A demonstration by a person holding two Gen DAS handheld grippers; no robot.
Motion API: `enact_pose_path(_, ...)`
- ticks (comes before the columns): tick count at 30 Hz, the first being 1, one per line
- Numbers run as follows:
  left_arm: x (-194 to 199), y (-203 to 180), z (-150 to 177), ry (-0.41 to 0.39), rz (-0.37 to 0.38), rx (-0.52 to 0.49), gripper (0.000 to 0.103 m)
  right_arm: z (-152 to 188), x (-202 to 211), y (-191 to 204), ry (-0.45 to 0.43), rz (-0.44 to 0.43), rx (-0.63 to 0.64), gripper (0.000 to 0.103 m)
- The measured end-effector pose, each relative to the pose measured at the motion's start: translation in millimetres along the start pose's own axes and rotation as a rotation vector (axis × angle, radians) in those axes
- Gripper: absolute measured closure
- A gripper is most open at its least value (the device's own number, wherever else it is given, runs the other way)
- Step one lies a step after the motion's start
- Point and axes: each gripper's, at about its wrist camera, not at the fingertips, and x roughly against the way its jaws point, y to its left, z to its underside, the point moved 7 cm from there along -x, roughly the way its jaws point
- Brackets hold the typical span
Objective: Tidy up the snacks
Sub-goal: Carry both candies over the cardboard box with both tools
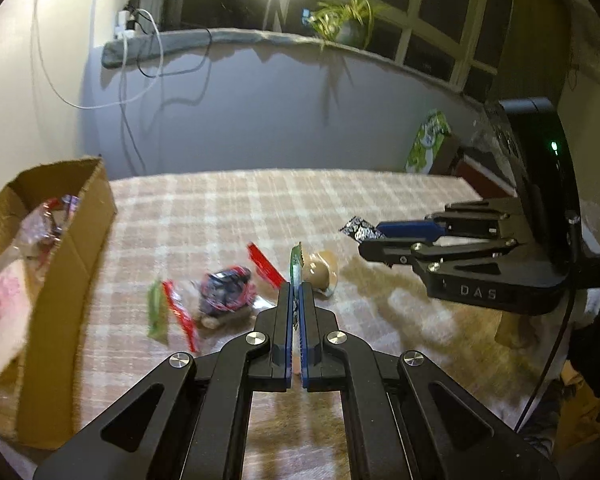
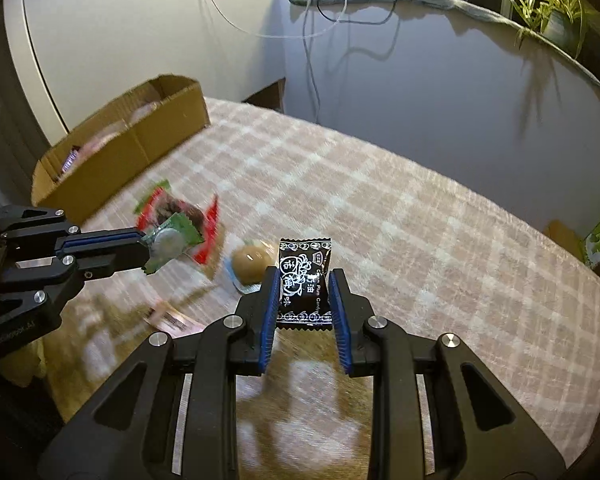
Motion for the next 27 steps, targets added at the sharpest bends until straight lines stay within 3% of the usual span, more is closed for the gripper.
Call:
enact_pose_path(12,50,60,-18,-0.135,-0.077,0.100,0.101,-53,14,60,-0.086,-0.068,0.052,0.077)
enact_pose_path(27,103,161,-7,-0.239,-0.221,0.252,0.102,-115,-17,160,-0.109,-0.157,0.125,0.077)
